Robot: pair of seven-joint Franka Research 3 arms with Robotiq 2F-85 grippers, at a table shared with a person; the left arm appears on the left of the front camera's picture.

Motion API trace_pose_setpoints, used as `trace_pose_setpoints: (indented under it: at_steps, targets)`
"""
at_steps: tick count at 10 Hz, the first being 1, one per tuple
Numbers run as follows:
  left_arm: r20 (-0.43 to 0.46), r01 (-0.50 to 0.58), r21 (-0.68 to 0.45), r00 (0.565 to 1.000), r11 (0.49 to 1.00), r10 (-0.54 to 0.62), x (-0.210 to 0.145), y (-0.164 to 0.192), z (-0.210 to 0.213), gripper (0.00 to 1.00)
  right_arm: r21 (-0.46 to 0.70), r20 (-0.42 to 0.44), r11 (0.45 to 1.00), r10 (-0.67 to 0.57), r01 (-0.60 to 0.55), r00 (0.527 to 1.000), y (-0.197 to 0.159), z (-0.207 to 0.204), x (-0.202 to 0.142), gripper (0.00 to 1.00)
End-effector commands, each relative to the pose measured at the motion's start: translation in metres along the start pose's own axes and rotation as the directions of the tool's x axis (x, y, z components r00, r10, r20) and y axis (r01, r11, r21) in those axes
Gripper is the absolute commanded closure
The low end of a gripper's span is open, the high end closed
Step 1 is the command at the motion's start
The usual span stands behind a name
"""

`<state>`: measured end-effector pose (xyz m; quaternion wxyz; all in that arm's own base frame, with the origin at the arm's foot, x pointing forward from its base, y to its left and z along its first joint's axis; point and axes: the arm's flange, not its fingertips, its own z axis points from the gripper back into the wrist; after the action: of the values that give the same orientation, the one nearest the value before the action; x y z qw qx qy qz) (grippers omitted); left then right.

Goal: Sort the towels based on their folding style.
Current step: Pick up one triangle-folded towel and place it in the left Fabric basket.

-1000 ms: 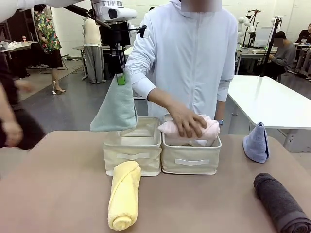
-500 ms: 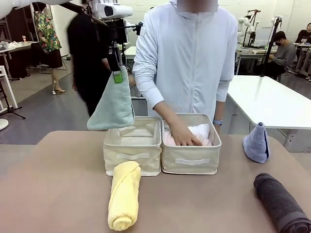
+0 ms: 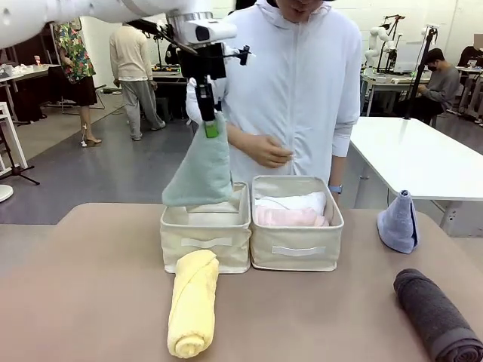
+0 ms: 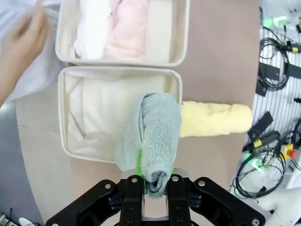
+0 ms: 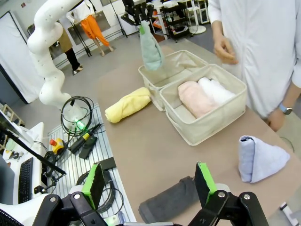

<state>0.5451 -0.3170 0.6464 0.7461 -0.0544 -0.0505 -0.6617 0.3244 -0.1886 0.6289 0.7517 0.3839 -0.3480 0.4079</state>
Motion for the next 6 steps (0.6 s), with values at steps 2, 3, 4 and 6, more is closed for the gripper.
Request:
trace_pose_setpoints:
  at_steps: [2,3,4,6]
  targets:
    - [0.033,-0.065,0.026,0.997,0.998,0.064,0.006,0.014,-0.028,0.84,0.012,0.023,1.000,0.020,-0.021,1.000,-0.001,0.001,0.002,0.00]
    - [0.034,-0.075,0.010,0.997,0.997,0.075,0.008,0.017,-0.038,0.84,0.012,0.023,1.000,0.020,-0.021,1.000,-0.001,0.001,0.002,0.00]
    - [0.018,-0.078,-0.003,0.997,0.997,0.078,0.010,0.020,-0.048,0.84,0.012,0.023,1.000,0.020,-0.021,1.000,-0.001,0.001,0.002,0.00]
    - [-0.030,-0.083,-0.039,0.996,0.996,0.082,0.015,0.025,-0.072,0.84,0.012,0.023,1.000,0.020,-0.021,1.000,-0.001,0.001,0.002,0.00]
